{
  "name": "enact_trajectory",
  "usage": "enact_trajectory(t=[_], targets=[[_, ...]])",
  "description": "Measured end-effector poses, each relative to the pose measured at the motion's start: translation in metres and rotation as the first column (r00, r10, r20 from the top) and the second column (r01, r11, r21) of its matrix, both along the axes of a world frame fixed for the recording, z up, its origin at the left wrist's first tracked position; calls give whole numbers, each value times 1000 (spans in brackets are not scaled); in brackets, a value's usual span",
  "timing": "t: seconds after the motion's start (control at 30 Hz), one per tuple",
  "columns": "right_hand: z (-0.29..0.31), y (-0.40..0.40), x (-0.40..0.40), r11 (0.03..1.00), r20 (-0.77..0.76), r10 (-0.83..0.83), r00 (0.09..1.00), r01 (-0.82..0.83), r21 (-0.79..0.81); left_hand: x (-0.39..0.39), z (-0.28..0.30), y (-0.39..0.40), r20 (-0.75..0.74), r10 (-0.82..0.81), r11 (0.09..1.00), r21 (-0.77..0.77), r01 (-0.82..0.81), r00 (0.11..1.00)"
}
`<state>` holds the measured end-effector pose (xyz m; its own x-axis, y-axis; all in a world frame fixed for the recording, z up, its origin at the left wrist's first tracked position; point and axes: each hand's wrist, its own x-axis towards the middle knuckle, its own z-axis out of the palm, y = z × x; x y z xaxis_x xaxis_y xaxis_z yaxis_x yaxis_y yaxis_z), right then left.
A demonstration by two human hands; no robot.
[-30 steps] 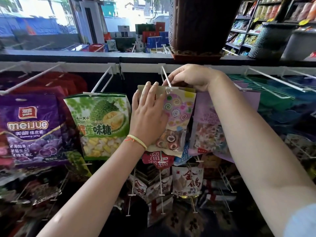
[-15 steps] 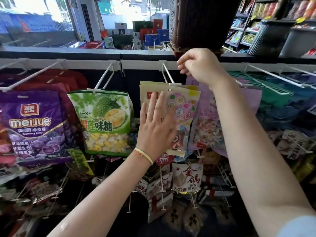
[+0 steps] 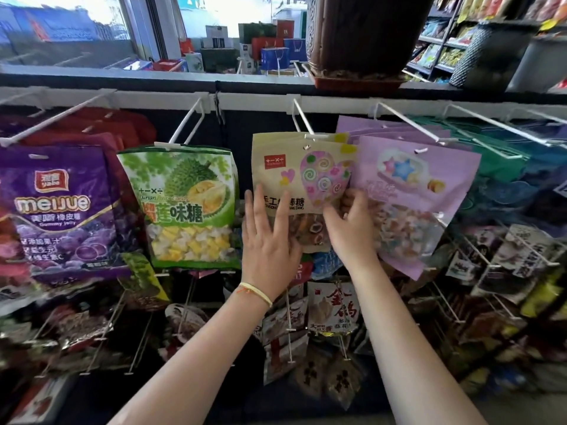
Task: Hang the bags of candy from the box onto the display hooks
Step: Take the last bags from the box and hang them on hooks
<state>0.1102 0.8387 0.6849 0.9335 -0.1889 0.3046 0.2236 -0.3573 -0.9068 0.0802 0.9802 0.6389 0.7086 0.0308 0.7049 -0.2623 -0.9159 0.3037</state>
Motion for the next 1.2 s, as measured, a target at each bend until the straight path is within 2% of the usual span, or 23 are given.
enact_trajectory(t=[0.2,0.27,0.43,0.53,0.6,0.67,0.77,0.83,0.87,1.03,1.1,1.2], targets=[[-8,-2,0,994,108,-37,994,48,-103,-5,-2,-6,9,36,999,37,-36,999],[-7,-10,-4,977,217,-94,972,132,-167,-9,2,-12,40,78,994,74,-81,996],[8,-58,-6,911,518,-221,826,365,-193,-3,27,-48,194,-40,990,137,13,980],[13,-98,-1,851,603,-321,730,501,-154,5,38,-77,221,-99,988,135,70,970],[15,-124,6,832,595,-369,714,539,-129,12,42,-95,219,-118,984,159,84,969],[16,-145,16,869,511,-351,785,476,-134,19,45,-111,205,-132,974,211,88,970],[27,-167,27,982,217,-156,964,176,-74,30,50,-129,168,-122,954,291,69,978],[32,-180,39,999,46,5,999,-7,41,39,53,-140,163,-106,943,329,47,981],[34,-185,47,994,10,59,998,-60,88,43,55,-145,163,-98,942,334,38,982],[54,-197,72,959,16,239,971,-238,153,64,66,-161,137,-35,963,270,-3,990],[66,-195,78,966,31,242,970,-244,83,68,69,-163,136,-18,962,273,-20,991],[81,-194,85,976,145,208,967,-194,-103,71,69,-165,160,-18,952,305,-32,987]])
